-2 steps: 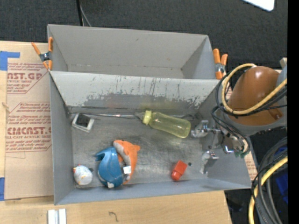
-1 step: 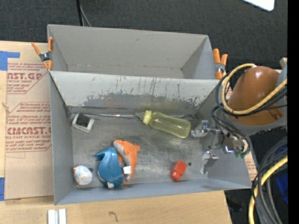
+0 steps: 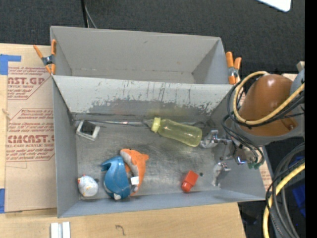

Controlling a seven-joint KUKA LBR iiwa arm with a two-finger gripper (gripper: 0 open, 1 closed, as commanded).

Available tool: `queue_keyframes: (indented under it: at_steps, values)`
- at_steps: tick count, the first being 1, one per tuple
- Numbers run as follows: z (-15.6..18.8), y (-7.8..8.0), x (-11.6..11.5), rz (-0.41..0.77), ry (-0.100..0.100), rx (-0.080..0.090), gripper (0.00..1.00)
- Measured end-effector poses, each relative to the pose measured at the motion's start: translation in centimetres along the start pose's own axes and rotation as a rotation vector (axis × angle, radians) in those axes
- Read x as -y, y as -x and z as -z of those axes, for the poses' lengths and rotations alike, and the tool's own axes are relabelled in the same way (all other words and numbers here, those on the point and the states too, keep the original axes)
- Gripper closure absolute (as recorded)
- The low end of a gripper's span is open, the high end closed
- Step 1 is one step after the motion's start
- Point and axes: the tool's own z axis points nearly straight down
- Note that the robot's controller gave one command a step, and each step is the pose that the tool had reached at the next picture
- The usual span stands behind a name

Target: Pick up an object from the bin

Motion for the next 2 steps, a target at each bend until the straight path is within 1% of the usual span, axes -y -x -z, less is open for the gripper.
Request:
queue_keyframes:
  at_steps: [1, 2]
  values:
    - [-5.1, -0.5, -1.6, 0.203, 0.001, -0.002, 0.0]
    - [-7.9, -0.1, -2.5, 0.196, 0.002, -0.006, 1.0]
